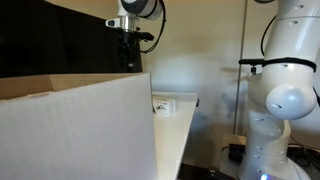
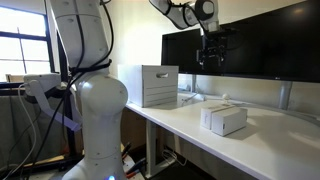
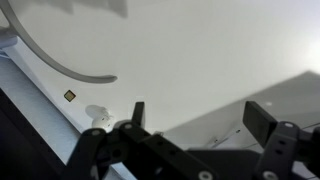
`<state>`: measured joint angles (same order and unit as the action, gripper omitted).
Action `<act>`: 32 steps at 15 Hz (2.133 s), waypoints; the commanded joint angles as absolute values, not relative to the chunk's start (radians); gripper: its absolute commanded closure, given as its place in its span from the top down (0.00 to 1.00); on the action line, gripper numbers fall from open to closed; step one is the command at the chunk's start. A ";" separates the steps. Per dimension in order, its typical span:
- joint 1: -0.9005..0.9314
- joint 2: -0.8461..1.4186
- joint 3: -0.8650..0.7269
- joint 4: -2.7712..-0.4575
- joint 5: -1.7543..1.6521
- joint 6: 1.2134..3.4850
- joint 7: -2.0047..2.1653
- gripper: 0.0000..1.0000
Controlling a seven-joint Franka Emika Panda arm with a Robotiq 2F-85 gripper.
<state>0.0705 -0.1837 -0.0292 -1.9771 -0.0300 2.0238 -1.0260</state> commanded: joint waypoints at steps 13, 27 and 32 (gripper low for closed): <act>0.232 -0.225 0.125 -1.907 0.093 1.946 -1.123 1.00; 0.317 0.124 0.301 -1.457 -0.039 1.778 -1.143 1.00; 0.381 0.176 0.363 -1.344 -0.051 1.680 -1.155 1.00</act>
